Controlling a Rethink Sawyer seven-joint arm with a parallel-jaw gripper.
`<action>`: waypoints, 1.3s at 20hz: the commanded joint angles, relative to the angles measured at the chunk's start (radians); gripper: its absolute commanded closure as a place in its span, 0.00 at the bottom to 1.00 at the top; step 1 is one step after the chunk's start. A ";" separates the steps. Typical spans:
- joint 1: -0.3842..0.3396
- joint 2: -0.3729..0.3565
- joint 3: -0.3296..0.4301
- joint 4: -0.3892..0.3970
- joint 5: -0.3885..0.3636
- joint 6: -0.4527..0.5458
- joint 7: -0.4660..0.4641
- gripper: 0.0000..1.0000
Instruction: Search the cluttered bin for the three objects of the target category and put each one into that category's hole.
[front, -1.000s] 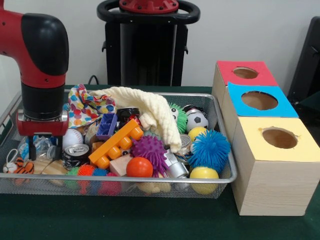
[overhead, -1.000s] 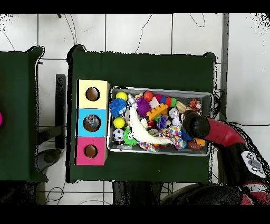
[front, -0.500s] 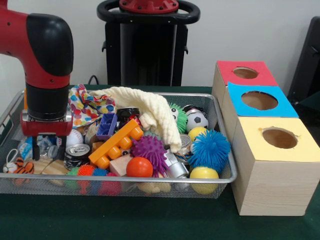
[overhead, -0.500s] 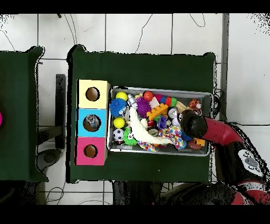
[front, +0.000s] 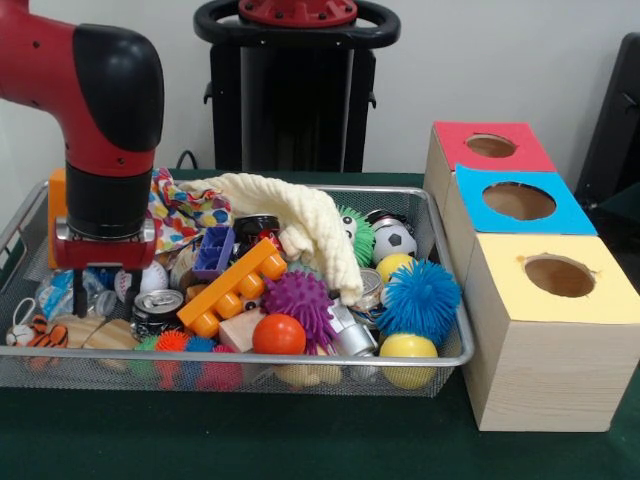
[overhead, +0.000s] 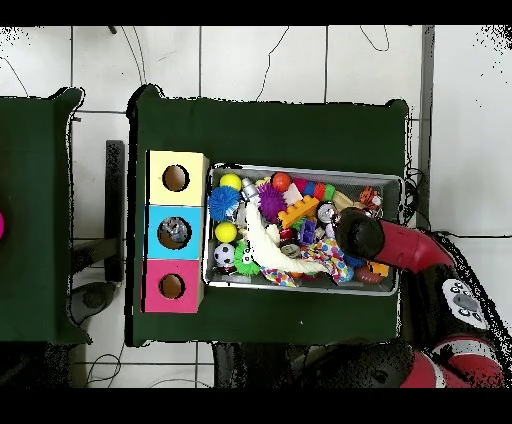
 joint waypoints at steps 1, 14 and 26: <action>0.033 0.018 -0.025 0.000 0.053 0.124 0.202 0.00; 0.138 0.032 -0.154 0.016 0.079 0.088 0.250 0.00; 0.142 0.044 -0.186 0.019 0.109 0.049 0.239 0.00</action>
